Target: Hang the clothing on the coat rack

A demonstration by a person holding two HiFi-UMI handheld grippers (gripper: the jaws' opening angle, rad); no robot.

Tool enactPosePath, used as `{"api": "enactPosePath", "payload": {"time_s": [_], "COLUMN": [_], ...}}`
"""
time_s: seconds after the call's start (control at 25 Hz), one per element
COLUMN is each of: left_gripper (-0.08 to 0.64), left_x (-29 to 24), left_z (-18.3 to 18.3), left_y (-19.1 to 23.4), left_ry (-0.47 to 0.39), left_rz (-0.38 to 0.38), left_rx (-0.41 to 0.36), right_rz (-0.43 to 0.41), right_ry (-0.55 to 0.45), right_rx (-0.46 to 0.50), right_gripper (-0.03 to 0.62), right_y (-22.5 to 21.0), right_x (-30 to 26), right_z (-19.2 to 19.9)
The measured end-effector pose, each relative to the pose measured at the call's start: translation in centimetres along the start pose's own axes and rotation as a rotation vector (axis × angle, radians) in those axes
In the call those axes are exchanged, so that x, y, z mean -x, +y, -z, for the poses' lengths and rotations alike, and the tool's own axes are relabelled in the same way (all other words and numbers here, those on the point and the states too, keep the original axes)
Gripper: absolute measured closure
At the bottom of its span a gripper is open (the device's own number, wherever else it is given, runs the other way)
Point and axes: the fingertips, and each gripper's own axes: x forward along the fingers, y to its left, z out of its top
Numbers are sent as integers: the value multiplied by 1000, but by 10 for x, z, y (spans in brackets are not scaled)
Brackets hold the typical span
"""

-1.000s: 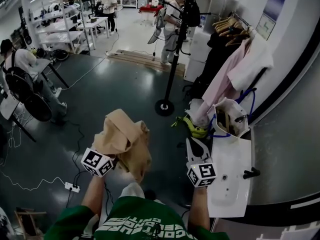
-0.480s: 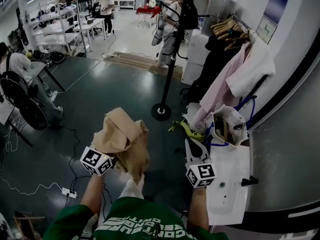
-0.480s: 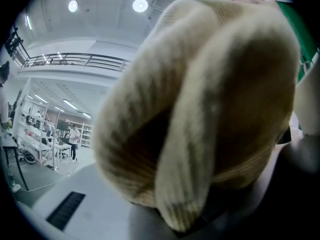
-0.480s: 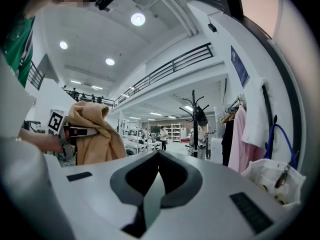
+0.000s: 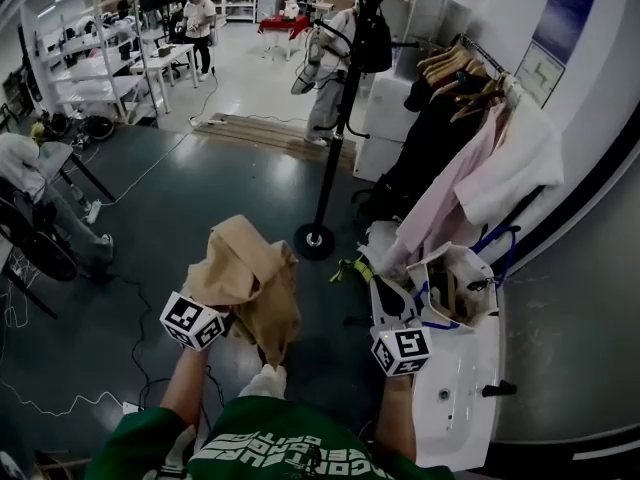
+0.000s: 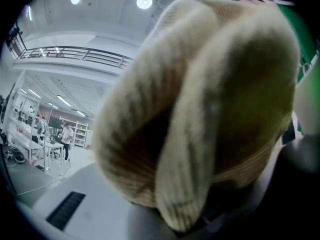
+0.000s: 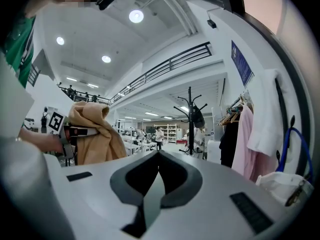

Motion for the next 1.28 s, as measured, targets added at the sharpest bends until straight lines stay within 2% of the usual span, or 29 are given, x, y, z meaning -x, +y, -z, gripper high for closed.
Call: {"api": "enactPosePath", "payload": {"time_s": [0.44,0.68,1.28], "left_gripper": [480,480,481], "left_x": [-92,-128,-191], "left_z": [-6,-5,-4], "left_y": [99,149,219], "left_ry": [-18,-19,-2], "left_rz": [51,76,113], "left_rx": [-11,-11,-20], "right_rz": [51,66,85], "right_ry": [-7,-20,-24], "right_rx": [55,36,33], "right_gripper": [583,583,583], "right_y": [-30,-34,-51], "right_x": [-122,-181,-273], "right_z": [-24,-29,-38]}}
